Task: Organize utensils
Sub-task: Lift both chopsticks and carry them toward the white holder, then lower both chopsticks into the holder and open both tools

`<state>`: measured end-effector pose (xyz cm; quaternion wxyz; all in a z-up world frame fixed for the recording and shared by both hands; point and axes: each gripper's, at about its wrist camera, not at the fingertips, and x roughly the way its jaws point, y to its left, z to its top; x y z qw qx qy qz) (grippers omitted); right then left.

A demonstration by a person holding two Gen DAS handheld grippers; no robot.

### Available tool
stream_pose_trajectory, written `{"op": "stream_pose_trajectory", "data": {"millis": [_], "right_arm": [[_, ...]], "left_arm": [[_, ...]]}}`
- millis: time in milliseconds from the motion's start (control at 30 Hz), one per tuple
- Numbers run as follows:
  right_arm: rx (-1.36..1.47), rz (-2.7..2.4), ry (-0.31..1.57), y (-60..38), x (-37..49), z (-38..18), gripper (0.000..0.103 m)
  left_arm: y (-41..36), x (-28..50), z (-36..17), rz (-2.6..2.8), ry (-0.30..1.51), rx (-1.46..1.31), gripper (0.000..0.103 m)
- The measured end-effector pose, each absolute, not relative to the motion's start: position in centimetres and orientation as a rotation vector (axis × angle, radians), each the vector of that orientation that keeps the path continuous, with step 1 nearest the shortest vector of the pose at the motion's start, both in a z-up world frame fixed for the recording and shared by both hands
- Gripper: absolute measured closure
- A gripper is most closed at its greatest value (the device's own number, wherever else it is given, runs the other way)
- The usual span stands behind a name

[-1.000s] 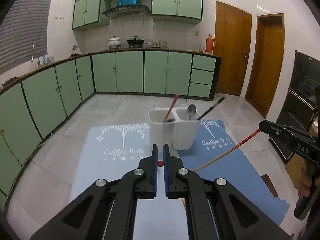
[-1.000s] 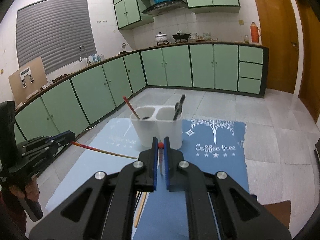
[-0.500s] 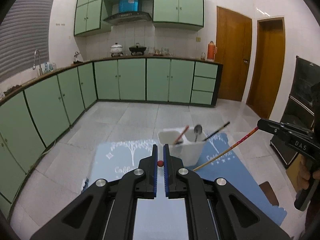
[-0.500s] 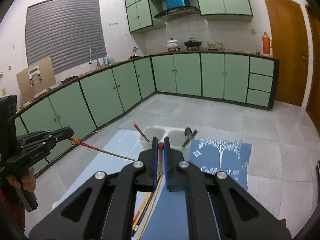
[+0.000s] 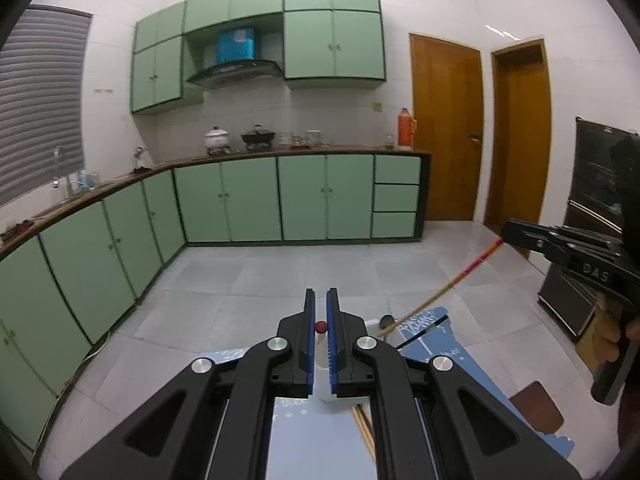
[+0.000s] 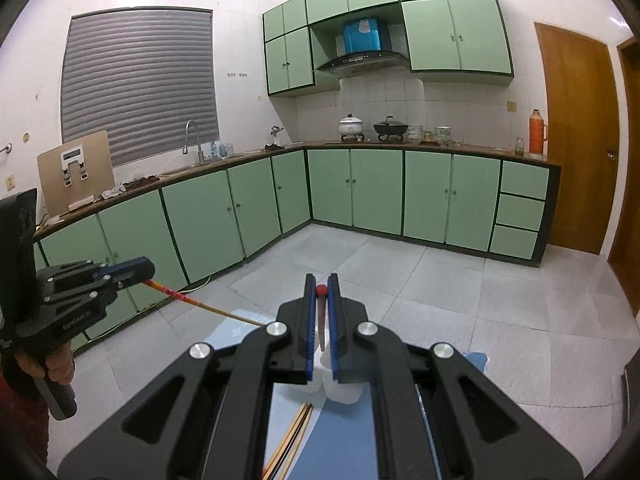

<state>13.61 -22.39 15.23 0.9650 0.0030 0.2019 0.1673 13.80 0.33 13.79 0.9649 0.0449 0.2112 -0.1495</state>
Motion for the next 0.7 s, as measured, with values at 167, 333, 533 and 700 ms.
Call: {"op": "stream_pose_trajectory", "data": {"millis": [167,333,533,700], "right_arm": [[-0.020,0.315,0.443,-22.3,16.3,14.3,0.098],[-0.023,0.295,0.499,-22.1,19.4,12.2,0.098],[-0.002,0.292,0.557,-21.9,22.5,9.8,0.098],[-0.005,0.300,0.590,-21.3,23.8,8.4,0.096]], "left_arm": [[-1.1,17.0,13.3,-0.342,0.480,0.110,0.098],[-2.4,20.5,11.9,-0.368,0.552,0.111,0.098],[-3.0,23.6,9.8,-0.380,0.613,0.090,0.097],[-3.1,25.2,8.9,-0.383,0.625,0.065,0.094]]}}
